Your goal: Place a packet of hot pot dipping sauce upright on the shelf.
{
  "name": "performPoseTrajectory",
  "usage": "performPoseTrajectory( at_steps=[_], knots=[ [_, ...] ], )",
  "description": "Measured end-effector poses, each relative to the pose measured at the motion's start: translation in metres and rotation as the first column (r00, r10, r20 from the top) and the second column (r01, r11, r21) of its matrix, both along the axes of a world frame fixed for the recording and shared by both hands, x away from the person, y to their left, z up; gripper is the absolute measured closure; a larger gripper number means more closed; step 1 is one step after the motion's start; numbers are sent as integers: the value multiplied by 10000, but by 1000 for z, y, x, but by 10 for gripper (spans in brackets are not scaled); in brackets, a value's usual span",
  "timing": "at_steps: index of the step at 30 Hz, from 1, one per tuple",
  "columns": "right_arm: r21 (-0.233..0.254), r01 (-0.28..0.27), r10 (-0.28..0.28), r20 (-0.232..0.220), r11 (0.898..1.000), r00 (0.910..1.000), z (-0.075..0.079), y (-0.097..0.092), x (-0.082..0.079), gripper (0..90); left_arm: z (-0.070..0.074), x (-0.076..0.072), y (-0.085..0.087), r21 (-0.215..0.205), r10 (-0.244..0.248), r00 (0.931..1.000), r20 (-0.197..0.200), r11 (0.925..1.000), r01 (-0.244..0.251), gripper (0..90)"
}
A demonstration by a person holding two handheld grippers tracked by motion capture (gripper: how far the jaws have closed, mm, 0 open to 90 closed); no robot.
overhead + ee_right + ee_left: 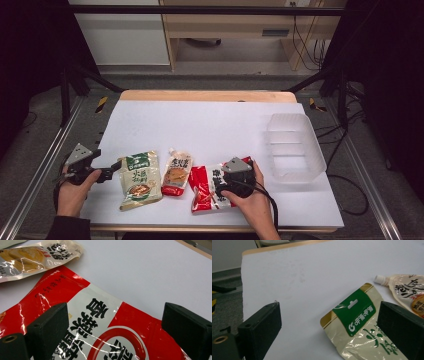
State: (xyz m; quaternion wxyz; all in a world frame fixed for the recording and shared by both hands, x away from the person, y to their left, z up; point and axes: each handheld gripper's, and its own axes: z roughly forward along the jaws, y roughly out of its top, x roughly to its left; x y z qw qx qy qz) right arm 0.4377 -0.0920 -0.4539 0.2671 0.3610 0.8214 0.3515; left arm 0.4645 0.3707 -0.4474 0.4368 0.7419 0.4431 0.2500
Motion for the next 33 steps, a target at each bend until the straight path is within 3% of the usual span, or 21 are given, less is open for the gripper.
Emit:
performPoseTrajectory(
  at_steps=[6,11,13,20,23,25,30,33],
  knots=[
    [32,-89,89,37,10000,10000,1,-3,-6,79,-7,13,8,223,-318,9991,-292,9992,325,66],
    [-37,-76,76,-49,10000,10000,-1,-3,-5,80,-9,14,5,323,-672,9964,-518,9971,689,79],
    [-124,-115,113,-112,9999,9999,-1,-3,-4,82,-15,16,3,574,-829,9922,-929,9944,885,83],
    [-230,-212,206,-264,9995,9994,-5,0,-3,83,-18,22,-3,922,-1264,9844,-1222,9861,1381,131],
    [-273,-253,246,-282,9993,9993,-5,0,-3,84,-19,24,-7,841,-1535,9787,-1367,9826,1658,169],
    [-269,-307,298,-324,9992,9990,-5,1,-3,84,-21,26,-14,886,-1827,9707,-1561,9762,1980,193],
    [-212,-398,389,-399,9990,9984,-5,2,-2,85,-24,30,-19,1052,-1744,9676,-1827,9750,1956,213],
    [-195,-400,391,-418,9990,9984,-6,2,-2,86,-26,31,-19,994,-1854,9609,-2055,9729,2089,247]
  ],
)
